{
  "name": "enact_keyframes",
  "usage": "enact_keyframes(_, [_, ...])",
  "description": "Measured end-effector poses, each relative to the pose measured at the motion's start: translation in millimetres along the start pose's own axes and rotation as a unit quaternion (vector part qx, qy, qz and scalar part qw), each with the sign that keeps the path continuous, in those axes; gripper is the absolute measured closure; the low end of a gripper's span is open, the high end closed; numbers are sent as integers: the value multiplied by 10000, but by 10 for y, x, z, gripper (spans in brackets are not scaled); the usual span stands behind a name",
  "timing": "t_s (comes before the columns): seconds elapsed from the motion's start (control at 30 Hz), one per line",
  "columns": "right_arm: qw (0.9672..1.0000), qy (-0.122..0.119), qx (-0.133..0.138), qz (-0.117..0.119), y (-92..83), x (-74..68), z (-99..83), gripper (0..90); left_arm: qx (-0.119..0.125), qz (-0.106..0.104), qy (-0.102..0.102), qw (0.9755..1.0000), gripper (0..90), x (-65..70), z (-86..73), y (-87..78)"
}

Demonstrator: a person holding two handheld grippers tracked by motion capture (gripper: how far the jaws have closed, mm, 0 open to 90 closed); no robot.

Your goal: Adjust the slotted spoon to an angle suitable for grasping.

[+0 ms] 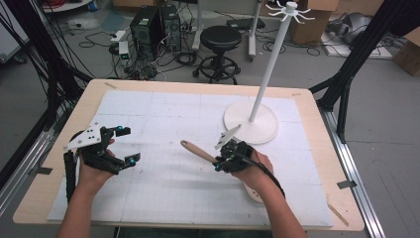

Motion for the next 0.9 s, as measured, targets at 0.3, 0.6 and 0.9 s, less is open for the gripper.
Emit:
enact_keyframes(0.3, [9926,284,1173,-137,-607,108,-106,752,21,8,11,10000,18,4,4,-5])
enact_keyframes(0.6, [9818,378,1844,-262,-972,164,-209,752,14,12,10,10000,18,5,5,-9])
enact_keyframes(0.9, [9726,430,2264,-293,-1197,198,-263,753,16,4,-1,10000,18,2,2,-6])
Point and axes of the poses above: each handheld gripper's, and its own axes: y roughly forward along the jaws, z roughly out of its top, x roughly to its right, the point moved 2 cm from there along y, roughly forward along the jaws, and after that the axes turned 6 degrees about -x, right-handed, at the moved point
